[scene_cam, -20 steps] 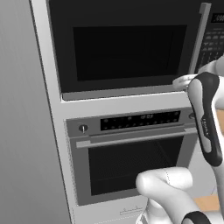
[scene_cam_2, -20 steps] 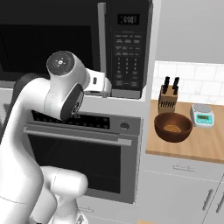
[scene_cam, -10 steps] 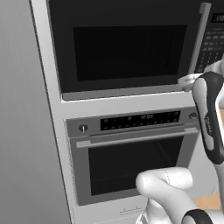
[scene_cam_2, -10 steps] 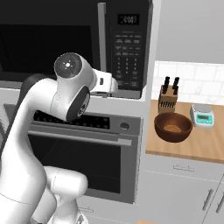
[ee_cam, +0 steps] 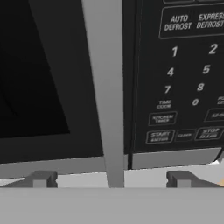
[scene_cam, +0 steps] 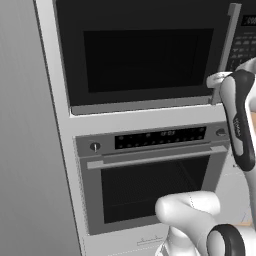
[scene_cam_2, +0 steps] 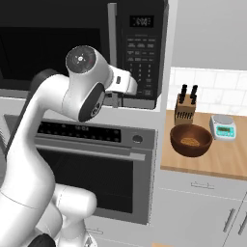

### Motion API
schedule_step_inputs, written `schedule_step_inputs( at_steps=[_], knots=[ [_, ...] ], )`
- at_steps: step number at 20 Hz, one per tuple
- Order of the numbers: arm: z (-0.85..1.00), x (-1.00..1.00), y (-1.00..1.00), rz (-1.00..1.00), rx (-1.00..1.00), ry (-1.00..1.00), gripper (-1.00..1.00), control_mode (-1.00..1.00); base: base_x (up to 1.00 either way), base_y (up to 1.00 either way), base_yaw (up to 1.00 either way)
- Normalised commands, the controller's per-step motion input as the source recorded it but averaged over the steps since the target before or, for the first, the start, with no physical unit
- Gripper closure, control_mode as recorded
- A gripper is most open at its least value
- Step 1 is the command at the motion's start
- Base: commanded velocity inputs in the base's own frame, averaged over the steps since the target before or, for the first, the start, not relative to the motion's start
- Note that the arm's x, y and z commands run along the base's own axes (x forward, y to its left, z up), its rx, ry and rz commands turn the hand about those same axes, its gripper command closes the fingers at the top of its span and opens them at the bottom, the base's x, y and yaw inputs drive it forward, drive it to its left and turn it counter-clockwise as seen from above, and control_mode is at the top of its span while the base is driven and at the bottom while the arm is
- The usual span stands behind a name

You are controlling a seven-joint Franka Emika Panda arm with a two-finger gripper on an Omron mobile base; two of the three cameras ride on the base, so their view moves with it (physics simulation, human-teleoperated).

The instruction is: Open the microwave, place the bowl with waffle inside the microwave, then close the microwave door and turn it on.

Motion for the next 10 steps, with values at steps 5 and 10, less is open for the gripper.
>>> schedule_step_inputs(
  at_steps=[5,10],
  knots=[
    [0.00,0.26,-0.03,-0.06,0.04,-0.12,-1.00,-1.00,0.00,0.00,0.00],
    [0.02,0.24,0.00,-0.04,0.02,-0.17,-1.00,-1.00,0.00,0.00,0.00]
  ],
)
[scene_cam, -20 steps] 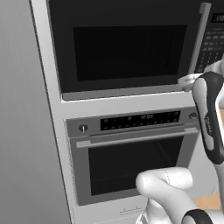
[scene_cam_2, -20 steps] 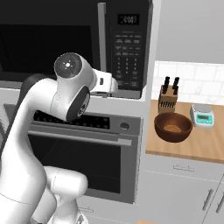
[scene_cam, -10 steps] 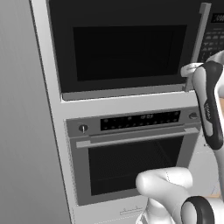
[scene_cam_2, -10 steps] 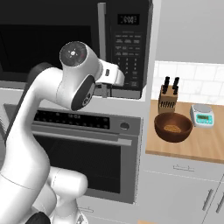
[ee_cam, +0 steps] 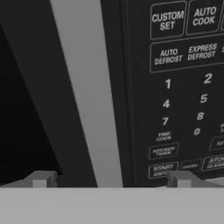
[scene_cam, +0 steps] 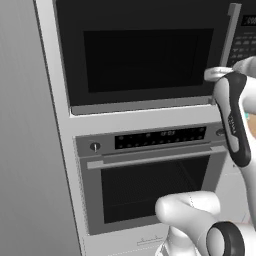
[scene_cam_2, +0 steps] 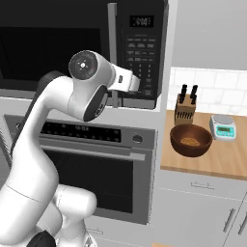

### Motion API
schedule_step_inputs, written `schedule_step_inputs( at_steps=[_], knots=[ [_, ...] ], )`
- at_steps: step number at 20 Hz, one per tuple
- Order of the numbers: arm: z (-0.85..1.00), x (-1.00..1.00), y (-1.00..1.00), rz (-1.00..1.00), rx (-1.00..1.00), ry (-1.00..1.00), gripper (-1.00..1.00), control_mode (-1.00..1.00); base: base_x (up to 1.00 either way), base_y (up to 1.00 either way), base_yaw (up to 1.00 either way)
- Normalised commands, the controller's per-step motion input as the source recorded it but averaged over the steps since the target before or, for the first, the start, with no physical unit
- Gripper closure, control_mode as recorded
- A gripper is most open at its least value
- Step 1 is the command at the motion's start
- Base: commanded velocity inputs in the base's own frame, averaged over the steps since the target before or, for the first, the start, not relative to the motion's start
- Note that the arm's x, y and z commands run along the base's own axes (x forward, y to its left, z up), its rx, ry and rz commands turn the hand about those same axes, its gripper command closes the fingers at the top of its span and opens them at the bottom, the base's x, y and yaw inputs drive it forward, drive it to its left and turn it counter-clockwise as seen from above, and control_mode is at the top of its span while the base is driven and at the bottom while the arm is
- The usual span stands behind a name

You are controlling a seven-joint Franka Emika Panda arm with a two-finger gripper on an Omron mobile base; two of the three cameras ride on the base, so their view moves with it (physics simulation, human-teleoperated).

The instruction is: Open the microwave, place the bowl with waffle inside the microwave, then close the microwave door and turn it on.

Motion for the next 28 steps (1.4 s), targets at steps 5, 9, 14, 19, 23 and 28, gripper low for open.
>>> schedule_step_inputs(
  at_steps=[5,9,14,19,23,28],
  knots=[
    [0.01,0.24,0.00,-0.02,0.02,-0.11,-1.00,-1.00,0.00,0.00,0.00],
    [0.00,0.26,0.00,0.00,0.03,-0.01,-1.00,-1.00,0.00,0.00,0.00],
    [0.00,0.45,0.00,0.00,0.01,0.00,-1.00,-1.00,0.00,0.00,0.00],
    [-0.04,0.57,0.00,0.00,0.00,0.00,1.00,-1.00,0.00,0.00,0.00],
    [0.00,0.25,0.04,0.00,0.00,0.00,1.00,-1.00,0.00,0.00,0.00],
    [0.00,-0.05,0.07,-0.10,0.00,0.07,1.00,-1.00,0.00,0.00,0.00]
  ],
)
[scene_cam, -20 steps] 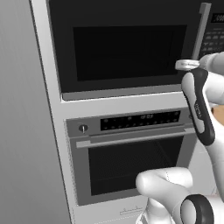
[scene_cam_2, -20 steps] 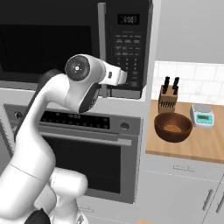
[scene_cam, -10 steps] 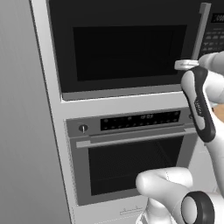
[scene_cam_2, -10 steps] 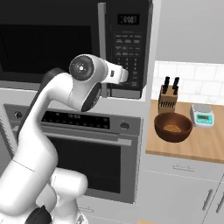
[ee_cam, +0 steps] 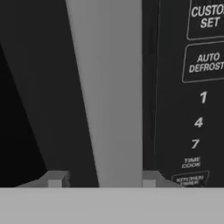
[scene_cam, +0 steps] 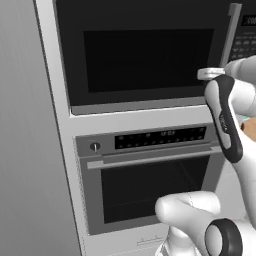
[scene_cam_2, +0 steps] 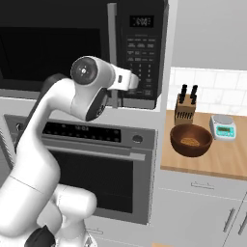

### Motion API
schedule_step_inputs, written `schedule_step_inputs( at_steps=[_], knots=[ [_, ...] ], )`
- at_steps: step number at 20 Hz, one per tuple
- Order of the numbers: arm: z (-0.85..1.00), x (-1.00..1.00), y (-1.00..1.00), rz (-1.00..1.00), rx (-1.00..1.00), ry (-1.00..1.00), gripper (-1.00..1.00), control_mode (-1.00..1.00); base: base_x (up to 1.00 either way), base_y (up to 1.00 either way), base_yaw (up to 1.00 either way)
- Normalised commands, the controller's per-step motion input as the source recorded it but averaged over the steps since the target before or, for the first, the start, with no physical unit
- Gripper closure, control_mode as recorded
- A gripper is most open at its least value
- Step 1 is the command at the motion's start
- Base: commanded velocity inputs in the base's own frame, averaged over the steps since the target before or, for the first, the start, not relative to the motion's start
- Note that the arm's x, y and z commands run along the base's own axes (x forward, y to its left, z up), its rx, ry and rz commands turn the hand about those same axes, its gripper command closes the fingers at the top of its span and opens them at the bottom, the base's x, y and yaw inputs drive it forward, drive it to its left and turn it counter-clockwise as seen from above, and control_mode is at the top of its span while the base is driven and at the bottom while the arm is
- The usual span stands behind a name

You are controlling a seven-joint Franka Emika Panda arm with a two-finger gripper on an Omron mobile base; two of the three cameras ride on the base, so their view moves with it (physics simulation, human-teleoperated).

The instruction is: Open the microwave, place the bowl with waffle inside the microwave, then close the microwave door and turn it on.

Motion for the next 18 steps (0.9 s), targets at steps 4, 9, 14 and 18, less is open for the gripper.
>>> schedule_step_inputs(
  at_steps=[4,9,14,18],
  knots=[
    [0.00,-0.61,0.00,-0.24,0.00,0.18,1.00,-1.00,0.00,0.00,0.00],
    [0.00,-1.00,0.00,-0.33,0.00,0.03,1.00,-1.00,0.00,0.00,0.00],
    [0.00,-1.00,0.00,-0.32,-0.01,0.00,1.00,-1.00,0.00,0.00,0.00],
    [0.00,-1.00,0.00,-0.25,-0.02,-0.12,1.00,-1.00,0.00,0.00,0.00]
  ],
)
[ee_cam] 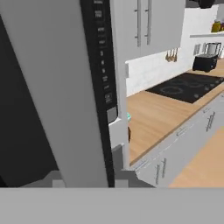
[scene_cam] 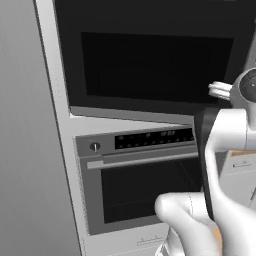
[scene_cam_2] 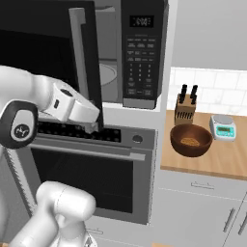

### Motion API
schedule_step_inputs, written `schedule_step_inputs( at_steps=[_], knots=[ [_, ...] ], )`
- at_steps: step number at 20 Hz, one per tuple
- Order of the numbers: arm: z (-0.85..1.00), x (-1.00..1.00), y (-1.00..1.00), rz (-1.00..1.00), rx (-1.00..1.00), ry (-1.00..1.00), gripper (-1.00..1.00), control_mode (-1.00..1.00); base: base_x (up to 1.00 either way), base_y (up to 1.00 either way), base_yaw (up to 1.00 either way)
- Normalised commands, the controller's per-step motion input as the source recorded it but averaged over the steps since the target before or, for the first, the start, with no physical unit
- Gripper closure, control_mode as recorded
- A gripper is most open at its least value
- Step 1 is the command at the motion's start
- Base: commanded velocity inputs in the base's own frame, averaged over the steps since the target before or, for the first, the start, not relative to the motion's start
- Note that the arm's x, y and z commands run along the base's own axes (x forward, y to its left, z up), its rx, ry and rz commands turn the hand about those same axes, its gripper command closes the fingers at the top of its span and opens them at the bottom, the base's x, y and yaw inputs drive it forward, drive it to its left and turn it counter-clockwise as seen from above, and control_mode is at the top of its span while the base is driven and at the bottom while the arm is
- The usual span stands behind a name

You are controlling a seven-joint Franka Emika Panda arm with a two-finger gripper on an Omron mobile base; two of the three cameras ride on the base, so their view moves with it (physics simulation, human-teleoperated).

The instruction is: Open the microwave, place the bowl with waffle inside the microwave, then close the microwave door and turn it on.

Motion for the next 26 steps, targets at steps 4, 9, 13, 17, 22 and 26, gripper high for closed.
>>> schedule_step_inputs(
  at_steps=[4,9,13,17,22,26],
  knots=[
    [0.00,-1.00,0.07,-0.20,-0.05,-0.20,1.00,-1.00,0.00,0.00,0.00],
    [-0.02,-1.00,0.19,-0.12,-0.08,-0.27,1.00,-1.00,0.00,0.00,0.00],
    [-0.02,-0.99,0.31,-0.02,-0.11,-0.16,-1.00,-1.00,0.00,0.00,0.00],
    [-0.11,-0.16,0.34,0.00,-0.08,-0.01,-1.00,-1.00,0.00,0.00,0.00],
    [-0.02,-0.30,0.23,0.00,-0.06,-0.17,-1.00,-1.00,0.00,0.00,0.00],
    [0.00,-0.09,0.27,0.00,-0.05,-0.23,-1.00,-1.00,0.00,0.00,0.00]
  ],
)
